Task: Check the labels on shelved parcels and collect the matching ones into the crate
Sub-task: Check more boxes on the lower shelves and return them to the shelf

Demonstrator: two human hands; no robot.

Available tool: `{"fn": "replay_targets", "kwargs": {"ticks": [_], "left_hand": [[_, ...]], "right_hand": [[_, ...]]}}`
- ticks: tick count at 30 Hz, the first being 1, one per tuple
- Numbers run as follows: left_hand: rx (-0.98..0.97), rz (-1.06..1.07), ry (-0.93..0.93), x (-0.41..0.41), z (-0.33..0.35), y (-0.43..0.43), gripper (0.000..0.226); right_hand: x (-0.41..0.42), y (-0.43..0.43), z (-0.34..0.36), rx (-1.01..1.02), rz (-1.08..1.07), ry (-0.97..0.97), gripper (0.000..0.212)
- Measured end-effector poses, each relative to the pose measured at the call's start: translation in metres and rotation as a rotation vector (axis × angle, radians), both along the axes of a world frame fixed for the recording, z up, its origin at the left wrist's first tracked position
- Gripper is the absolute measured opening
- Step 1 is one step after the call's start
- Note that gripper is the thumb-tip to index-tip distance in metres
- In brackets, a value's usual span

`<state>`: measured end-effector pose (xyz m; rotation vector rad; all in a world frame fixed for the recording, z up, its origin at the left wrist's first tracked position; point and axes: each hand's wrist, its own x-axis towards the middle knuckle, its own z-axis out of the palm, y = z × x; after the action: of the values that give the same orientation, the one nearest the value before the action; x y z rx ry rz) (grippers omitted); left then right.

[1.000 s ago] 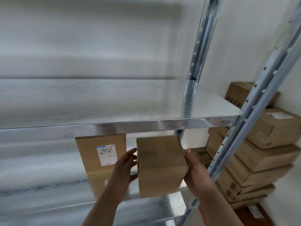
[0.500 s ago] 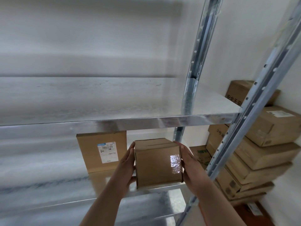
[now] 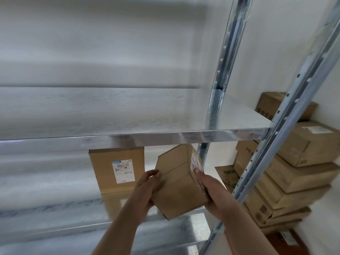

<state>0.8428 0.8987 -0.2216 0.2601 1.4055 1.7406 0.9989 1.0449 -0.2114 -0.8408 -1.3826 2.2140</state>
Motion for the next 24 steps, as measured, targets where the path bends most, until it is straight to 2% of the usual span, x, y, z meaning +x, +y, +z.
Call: {"fn": "replay_targets", "kwargs": {"ticks": [3, 6, 9, 11, 15, 17, 20, 24], "left_hand": [[0.026, -0.012, 0.014, -0.002, -0.017, -0.004, 0.029], [-0.017, -0.084, 0.088, -0.004, -0.027, -0.008, 0.052], [-0.025, -0.164, 0.172, 0.004, -0.020, -0.012, 0.055], [0.020, -0.228, 0.182, 0.009, -0.015, -0.013, 0.055], [0.088, -0.309, 0.199, 0.018, -0.010, -0.012, 0.081], [0.113, -0.320, 0.196, 0.021, -0.011, -0.010, 0.093], [0.099, -0.322, 0.200, 0.023, -0.013, -0.010, 0.098], [0.099, -0.352, 0.232, 0.024, -0.013, -0.010, 0.095]], "right_hand": [[0.002, 0.001, -0.003, -0.058, -0.017, 0.042, 0.056], [0.006, -0.001, -0.008, -0.124, -0.014, 0.115, 0.054], [0.008, -0.009, -0.010, -0.077, 0.049, 0.181, 0.046], [0.009, -0.014, -0.011, -0.028, 0.095, 0.204, 0.051], [0.011, -0.020, -0.011, 0.070, 0.159, 0.135, 0.071], [0.013, -0.020, -0.010, 0.076, 0.169, 0.094, 0.073], [0.016, -0.017, -0.009, 0.038, 0.206, 0.060, 0.055], [0.017, -0.017, -0.021, -0.007, 0.229, 0.047, 0.066]]}}
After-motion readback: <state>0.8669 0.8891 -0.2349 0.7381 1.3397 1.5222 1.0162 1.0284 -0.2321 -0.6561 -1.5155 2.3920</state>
